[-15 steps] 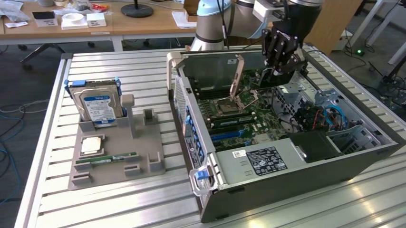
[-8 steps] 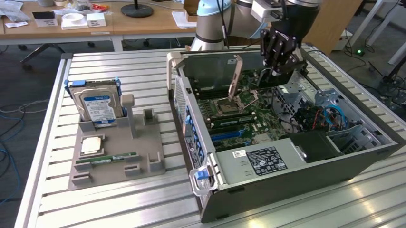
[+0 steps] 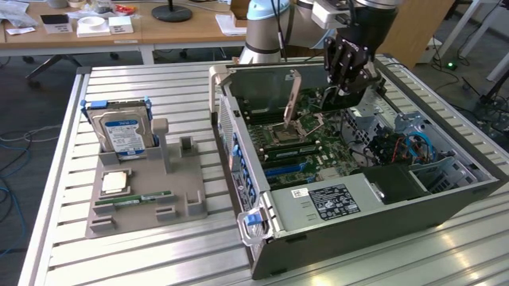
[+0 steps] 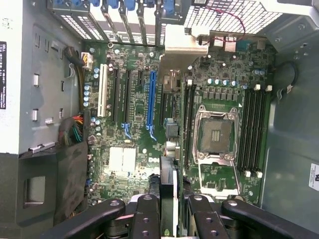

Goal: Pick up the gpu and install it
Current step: 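Insert the gpu into the slot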

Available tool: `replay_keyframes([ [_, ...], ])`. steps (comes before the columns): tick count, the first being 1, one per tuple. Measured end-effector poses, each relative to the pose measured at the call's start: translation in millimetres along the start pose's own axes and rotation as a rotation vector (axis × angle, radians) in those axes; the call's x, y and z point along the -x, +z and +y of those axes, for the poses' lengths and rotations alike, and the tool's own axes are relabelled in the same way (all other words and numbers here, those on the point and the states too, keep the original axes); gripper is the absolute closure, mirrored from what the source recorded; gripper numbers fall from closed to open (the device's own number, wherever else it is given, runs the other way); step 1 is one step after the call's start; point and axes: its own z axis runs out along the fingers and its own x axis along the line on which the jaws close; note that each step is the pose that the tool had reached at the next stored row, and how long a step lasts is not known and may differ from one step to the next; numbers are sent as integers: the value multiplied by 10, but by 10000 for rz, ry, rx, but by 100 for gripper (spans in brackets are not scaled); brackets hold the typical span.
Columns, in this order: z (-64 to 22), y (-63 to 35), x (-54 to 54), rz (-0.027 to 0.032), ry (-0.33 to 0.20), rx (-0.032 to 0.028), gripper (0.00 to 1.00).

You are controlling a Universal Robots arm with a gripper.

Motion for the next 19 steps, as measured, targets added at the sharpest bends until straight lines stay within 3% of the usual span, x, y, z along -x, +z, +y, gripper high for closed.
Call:
replay_keyframes([
  [19, 6, 38, 0, 3, 1, 1, 73],
])
